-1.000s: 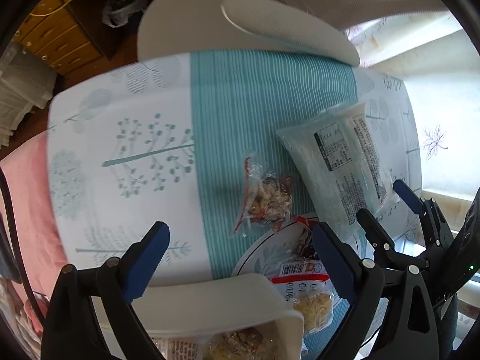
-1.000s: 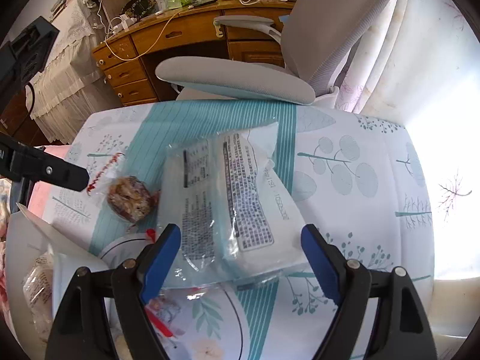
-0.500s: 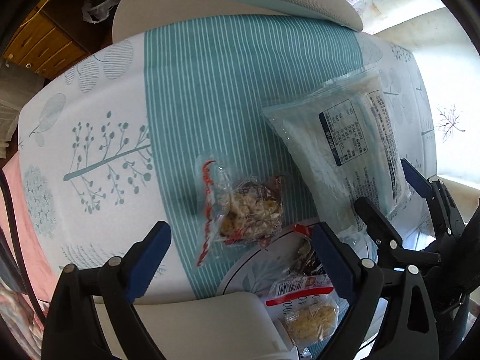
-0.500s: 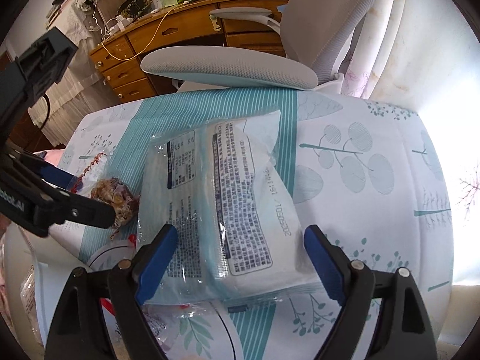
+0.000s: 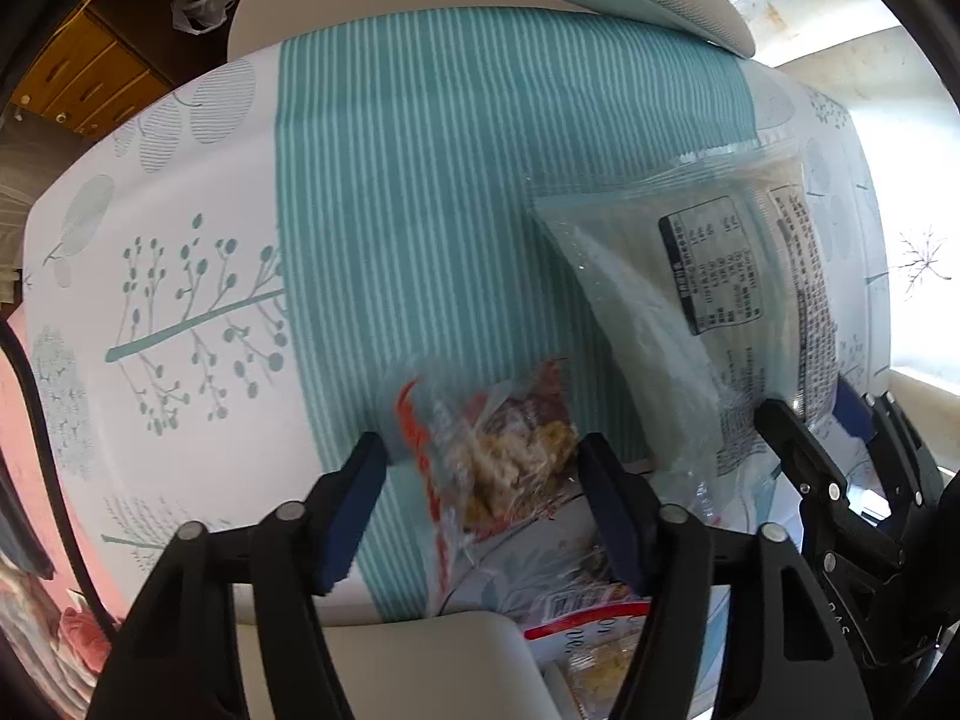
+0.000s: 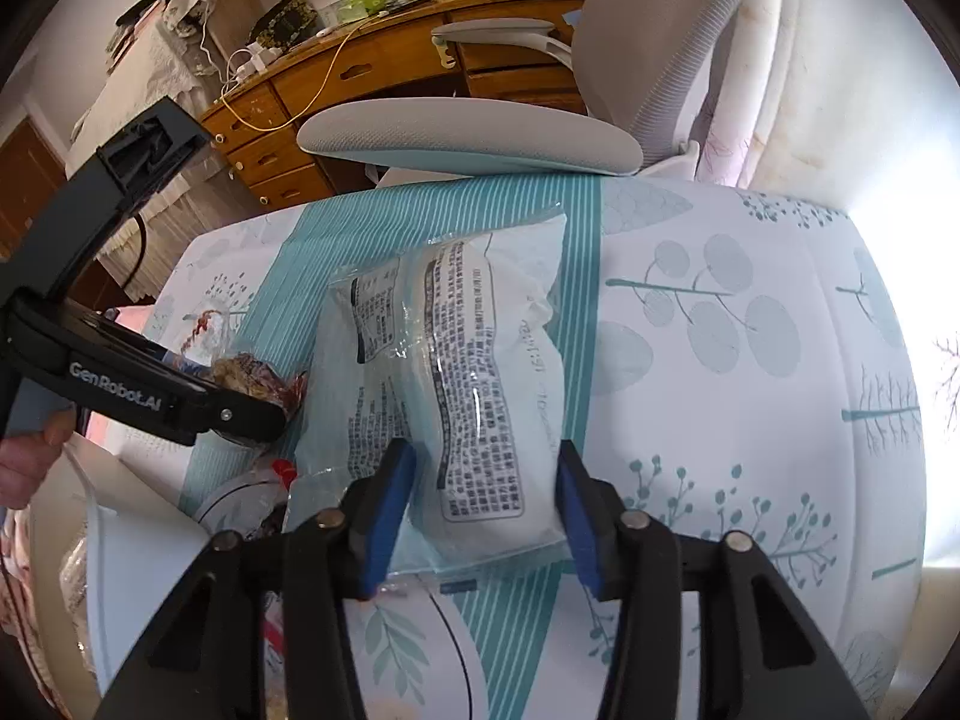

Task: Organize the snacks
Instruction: 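Close the left gripper on the nut bag while the right closes on the clear printed bag, then carry both bags over the tray and open both grippers, then move the right gripper to the clear cracker bag while the left moves to the brown packet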

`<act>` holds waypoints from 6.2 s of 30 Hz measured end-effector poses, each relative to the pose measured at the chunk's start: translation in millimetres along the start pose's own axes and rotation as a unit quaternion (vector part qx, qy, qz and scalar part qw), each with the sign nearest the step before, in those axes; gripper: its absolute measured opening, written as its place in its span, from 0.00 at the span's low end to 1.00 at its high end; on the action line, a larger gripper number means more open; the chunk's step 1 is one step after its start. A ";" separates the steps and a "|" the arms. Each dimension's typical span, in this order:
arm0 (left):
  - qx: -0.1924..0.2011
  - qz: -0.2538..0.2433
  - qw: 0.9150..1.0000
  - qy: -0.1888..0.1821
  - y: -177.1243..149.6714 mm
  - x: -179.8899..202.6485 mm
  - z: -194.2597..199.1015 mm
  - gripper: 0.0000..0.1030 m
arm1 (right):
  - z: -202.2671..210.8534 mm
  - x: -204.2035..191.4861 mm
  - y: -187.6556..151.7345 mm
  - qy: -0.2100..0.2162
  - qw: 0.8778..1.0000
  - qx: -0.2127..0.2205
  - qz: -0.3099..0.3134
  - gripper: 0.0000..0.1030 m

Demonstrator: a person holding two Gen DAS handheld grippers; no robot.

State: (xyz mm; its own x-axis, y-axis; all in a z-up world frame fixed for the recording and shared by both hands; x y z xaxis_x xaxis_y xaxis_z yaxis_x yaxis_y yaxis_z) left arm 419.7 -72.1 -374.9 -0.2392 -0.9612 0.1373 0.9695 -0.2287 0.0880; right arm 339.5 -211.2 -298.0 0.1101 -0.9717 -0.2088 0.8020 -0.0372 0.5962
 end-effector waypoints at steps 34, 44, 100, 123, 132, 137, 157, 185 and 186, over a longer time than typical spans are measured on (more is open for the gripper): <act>0.067 0.029 0.997 -0.033 -6.8 -6.7 92.7 0.42 | 59.0 12.0 -12.2 0.012 0.992 -0.022 -0.123 0.11; 0.103 0.031 0.993 -0.041 -30.7 -1.1 164.6 0.42 | 99.5 5.6 -8.2 0.001 0.991 -0.007 -0.134 0.10; 0.029 0.024 0.999 -0.025 -266.1 -85.8 172.5 0.55 | 191.7 -209.6 -99.7 0.098 0.988 -0.033 -0.116 0.02; 0.154 0.065 0.984 -0.066 -287.8 -44.9 210.8 0.72 | 221.9 -134.4 -107.8 0.038 0.995 -0.037 -0.084 0.28; 0.191 0.136 0.971 -0.047 -308.5 12.1 212.7 0.72 | 230.7 -99.6 -107.7 0.090 0.994 -0.064 -0.011 0.40; 0.210 0.187 0.960 -0.017 -327.1 44.3 211.6 0.72 | 234.0 -82.5 -104.0 0.121 0.989 -0.075 0.024 0.43; 0.283 0.331 0.898 0.065 -369.9 103.7 157.2 0.77 | 206.8 -55.0 -104.5 0.187 0.975 -0.108 0.050 0.65; 0.366 0.269 0.860 0.232 -312.3 105.3 93.4 0.77 | 105.1 -81.2 -116.6 0.218 0.949 -0.131 0.186 0.65; 0.366 0.266 0.861 0.232 -311.0 105.7 93.4 0.77 | 101.3 -83.5 -116.7 0.216 0.948 -0.134 0.189 0.65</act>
State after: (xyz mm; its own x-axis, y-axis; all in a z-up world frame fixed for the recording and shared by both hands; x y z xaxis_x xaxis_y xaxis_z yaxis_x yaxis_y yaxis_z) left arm 87.9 -88.2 -295.6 0.4399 -0.8970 -0.0441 0.6020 0.2580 0.7557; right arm 177.2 -149.3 -271.6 0.6039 -0.7155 -0.3514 0.7711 0.4127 0.4849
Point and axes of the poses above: each gripper's, at about its wrist camera, not at the fingertips, and z roughly against the way its jaws point, x to its right, y to its top, the point moved 6 cm from there along -z, roughly the way its jaws point, and after that the axes turned 11 degrees about x, right-handed, at the moved point
